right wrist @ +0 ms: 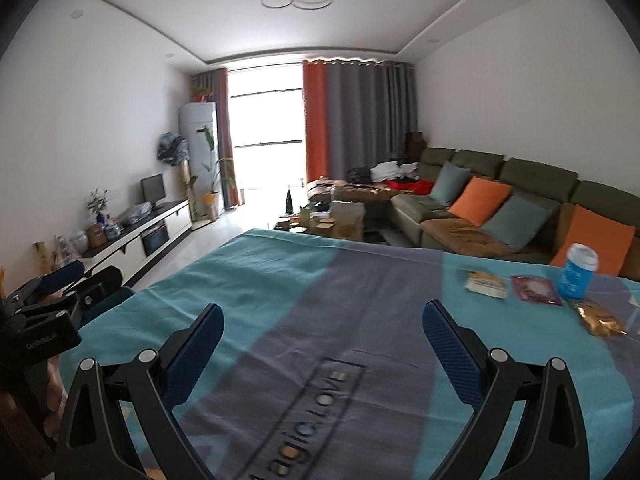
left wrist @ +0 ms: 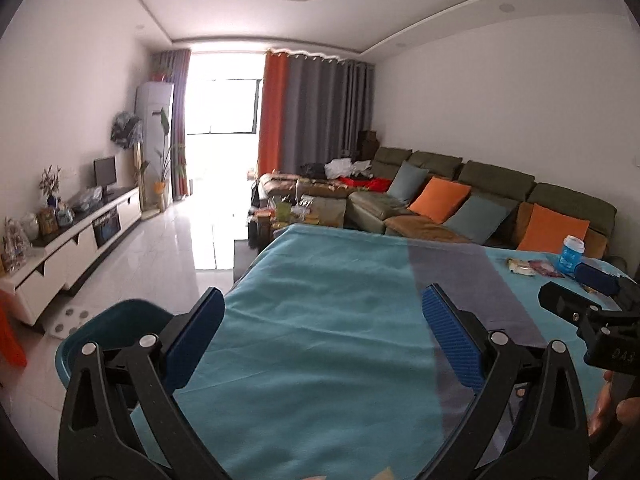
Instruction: Collect trash
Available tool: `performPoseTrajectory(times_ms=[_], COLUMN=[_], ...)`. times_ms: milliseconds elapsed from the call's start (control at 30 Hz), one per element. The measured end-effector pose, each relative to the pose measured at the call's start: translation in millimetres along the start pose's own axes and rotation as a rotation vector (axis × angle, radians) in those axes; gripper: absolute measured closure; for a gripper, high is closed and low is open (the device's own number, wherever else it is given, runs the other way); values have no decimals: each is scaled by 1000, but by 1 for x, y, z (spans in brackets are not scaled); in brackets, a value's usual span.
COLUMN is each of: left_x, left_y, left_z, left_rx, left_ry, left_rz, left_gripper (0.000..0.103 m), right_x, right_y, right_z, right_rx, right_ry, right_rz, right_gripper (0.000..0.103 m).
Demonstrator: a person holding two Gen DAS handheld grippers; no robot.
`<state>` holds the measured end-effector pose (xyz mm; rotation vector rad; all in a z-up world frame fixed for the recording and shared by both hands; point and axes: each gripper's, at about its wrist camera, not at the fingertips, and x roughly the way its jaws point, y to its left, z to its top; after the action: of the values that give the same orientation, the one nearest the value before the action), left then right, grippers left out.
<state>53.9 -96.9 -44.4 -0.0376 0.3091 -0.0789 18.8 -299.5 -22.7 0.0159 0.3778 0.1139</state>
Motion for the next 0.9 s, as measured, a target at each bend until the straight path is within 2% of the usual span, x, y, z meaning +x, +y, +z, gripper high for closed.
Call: performPoseTrajectory(times_ms=[100,367,900], left_x=[-1,-7,-14], left_y=[-9,-25,-35], left_z=[-2,-1,0], left_rx=[8,33,47], left_ry=[-9,-36,-80], left_rz=[-25,-25,0], left_gripper=[6,6,6], right_x=[-6,-20,-36], right_y=[-9,-28,-43], right_z=[-2,-8,-9], right_rx=[18,48,74], right_ry=[-15,-73,-116], right_rz=[-33,-104,-167], right_gripper=[7,7,7])
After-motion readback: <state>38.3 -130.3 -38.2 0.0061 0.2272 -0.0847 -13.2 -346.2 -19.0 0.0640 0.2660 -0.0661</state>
